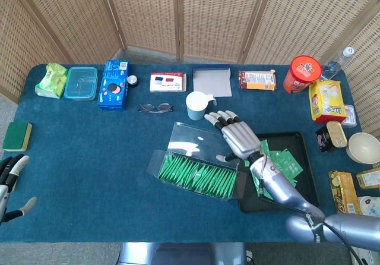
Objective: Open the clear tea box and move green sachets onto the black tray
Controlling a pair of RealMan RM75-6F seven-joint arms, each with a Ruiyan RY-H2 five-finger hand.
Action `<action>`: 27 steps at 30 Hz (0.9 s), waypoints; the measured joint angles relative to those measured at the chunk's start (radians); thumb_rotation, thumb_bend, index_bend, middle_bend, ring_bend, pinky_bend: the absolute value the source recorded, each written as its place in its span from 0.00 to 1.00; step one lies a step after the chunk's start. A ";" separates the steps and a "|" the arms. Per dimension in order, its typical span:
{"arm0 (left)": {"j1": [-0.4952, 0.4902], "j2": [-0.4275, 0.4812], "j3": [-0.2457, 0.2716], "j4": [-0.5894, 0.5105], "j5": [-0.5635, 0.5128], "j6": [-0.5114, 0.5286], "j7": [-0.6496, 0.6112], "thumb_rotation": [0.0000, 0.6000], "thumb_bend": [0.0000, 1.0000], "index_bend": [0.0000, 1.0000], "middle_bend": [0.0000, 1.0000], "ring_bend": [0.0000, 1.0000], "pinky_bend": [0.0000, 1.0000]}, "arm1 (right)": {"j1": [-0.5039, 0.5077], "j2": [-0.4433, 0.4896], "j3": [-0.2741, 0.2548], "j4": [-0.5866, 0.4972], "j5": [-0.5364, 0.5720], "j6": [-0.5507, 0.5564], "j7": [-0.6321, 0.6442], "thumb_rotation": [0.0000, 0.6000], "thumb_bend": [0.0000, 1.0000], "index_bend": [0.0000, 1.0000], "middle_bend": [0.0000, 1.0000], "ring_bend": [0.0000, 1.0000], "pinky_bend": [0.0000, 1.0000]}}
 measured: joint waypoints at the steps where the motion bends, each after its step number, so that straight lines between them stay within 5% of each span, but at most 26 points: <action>1: 0.000 0.001 -0.001 -0.001 0.001 0.002 0.001 1.00 0.22 0.05 0.06 0.00 0.24 | -0.012 0.007 -0.004 -0.007 -0.046 0.003 0.029 1.00 0.17 0.18 0.00 0.00 0.01; 10: -0.001 0.001 -0.001 -0.011 0.011 0.003 0.013 1.00 0.22 0.05 0.06 0.00 0.23 | -0.062 0.049 -0.067 -0.010 -0.365 -0.030 0.181 1.00 0.16 0.32 0.01 0.00 0.01; 27: -0.004 -0.002 -0.001 -0.003 0.003 -0.009 0.009 1.00 0.22 0.05 0.06 0.00 0.23 | -0.013 0.017 -0.088 0.019 -0.407 -0.155 -0.071 1.00 0.12 0.33 0.02 0.00 0.01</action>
